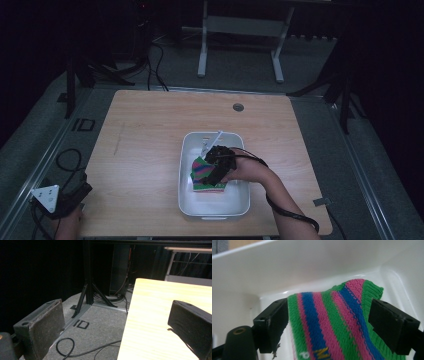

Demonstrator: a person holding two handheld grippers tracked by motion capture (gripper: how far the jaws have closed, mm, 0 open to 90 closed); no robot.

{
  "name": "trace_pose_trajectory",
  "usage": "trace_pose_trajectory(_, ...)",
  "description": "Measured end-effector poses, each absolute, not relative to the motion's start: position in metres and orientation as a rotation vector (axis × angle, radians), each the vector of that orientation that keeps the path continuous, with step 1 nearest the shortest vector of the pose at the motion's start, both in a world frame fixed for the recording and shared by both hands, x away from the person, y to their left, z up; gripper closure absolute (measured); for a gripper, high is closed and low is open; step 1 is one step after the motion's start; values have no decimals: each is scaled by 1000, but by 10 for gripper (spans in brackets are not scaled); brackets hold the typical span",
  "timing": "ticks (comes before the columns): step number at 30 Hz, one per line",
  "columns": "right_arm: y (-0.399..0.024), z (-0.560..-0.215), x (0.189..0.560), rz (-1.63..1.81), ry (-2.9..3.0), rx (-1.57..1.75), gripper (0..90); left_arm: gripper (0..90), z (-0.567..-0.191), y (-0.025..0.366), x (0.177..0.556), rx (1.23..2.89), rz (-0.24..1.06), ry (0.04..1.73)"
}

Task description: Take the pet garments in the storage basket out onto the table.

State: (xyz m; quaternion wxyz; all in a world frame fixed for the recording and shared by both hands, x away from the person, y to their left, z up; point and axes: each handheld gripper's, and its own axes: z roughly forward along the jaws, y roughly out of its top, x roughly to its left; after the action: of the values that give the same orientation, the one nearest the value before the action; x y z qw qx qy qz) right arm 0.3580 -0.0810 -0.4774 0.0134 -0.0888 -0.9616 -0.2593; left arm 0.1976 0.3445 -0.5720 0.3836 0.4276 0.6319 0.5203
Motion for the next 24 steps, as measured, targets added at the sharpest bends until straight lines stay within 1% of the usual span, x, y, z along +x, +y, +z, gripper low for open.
trace_pose_trajectory(11,-56,-505,361,-607,-3060,-310,166,12,-572,344,198,1089,1327,1609)
trace_pose_trajectory(18,-49,-523,357,-507,-3068,-302,172,12,-572,344,198,1089,1327,1608)
trace_pose_trajectory(20,-48,-523,356,-496,-3084,-287,214,12,-572,344,198,1090,1328,1608)
trace_pose_trajectory(22,-47,-522,352,-475,-3109,-273,278,12,-572,344,198,1090,1329,1607)
trace_pose_trajectory(24,-47,-521,349,-466,-3132,-281,416,12,-572,344,198,1089,1329,1607)
